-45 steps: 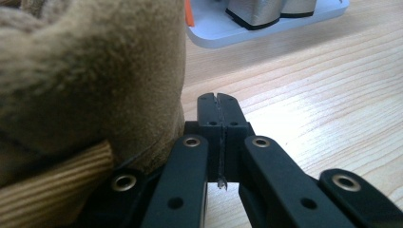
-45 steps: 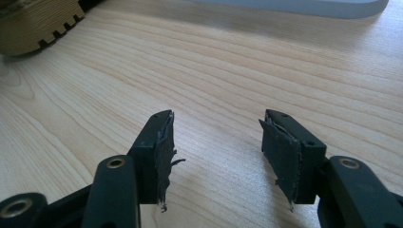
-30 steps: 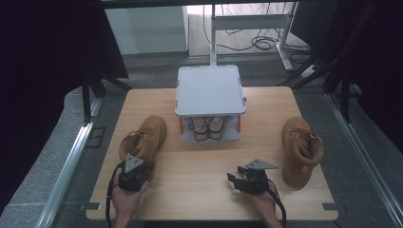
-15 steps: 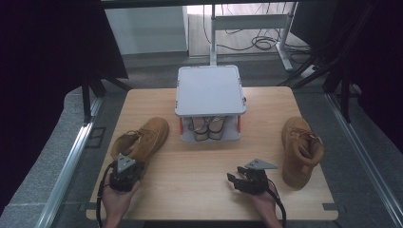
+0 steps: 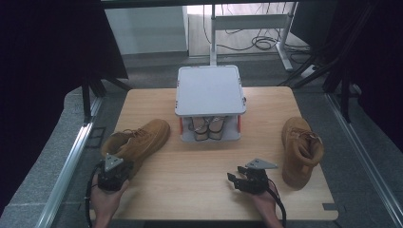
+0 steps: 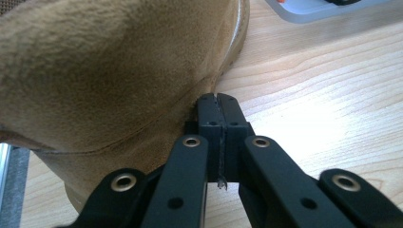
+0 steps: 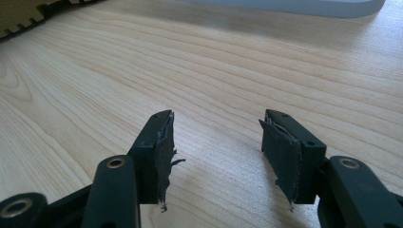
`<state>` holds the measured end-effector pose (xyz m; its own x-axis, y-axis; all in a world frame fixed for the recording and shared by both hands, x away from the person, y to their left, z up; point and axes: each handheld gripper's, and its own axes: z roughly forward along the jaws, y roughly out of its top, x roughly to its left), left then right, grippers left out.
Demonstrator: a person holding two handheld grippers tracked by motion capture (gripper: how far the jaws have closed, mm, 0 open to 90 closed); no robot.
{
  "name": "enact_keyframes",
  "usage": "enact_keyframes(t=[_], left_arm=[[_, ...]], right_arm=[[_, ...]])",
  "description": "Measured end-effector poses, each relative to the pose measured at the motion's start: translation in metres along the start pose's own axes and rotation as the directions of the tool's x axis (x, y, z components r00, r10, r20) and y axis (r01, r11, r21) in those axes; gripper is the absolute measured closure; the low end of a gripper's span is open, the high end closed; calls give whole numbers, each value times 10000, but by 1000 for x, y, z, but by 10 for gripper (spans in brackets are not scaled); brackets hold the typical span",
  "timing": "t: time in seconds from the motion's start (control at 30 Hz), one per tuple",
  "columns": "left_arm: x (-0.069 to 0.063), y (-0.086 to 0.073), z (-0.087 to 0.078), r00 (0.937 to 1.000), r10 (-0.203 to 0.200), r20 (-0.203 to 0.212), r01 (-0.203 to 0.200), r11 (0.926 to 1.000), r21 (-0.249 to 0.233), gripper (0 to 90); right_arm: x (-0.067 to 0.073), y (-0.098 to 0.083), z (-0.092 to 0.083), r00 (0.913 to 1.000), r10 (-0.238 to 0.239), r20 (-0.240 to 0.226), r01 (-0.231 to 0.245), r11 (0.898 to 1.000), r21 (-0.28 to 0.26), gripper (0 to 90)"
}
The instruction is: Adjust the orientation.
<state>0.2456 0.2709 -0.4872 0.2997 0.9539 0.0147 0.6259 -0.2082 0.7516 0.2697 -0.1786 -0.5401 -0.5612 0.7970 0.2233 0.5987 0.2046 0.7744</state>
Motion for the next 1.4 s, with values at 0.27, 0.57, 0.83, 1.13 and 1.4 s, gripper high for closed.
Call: enact_keyframes(t=[0.27,0.57,0.83,1.13,1.4], left_arm=[[2,-2,-1,10000,-91,-21,91,9999,64,900],[-25,-2,7,9965,19,833,-8,9999,-127,881],[-58,9,31,9780,360,2053,-367,9993,-3,764],[-70,22,43,9669,290,2534,-309,9995,36,557],[-63,10,51,9673,229,2528,-313,9991,293,495]], right_arm=[[0,0,0,10000,23,-29,-23,10000,-2,447],[0,0,-3,9999,4,131,-1,9996,-270,476],[-1,1,-5,9997,2,252,6,9995,-313,518],[3,6,-15,9995,-284,162,288,9992,-285,608],[3,7,-30,9963,-616,600,629,9978,-205,865]])
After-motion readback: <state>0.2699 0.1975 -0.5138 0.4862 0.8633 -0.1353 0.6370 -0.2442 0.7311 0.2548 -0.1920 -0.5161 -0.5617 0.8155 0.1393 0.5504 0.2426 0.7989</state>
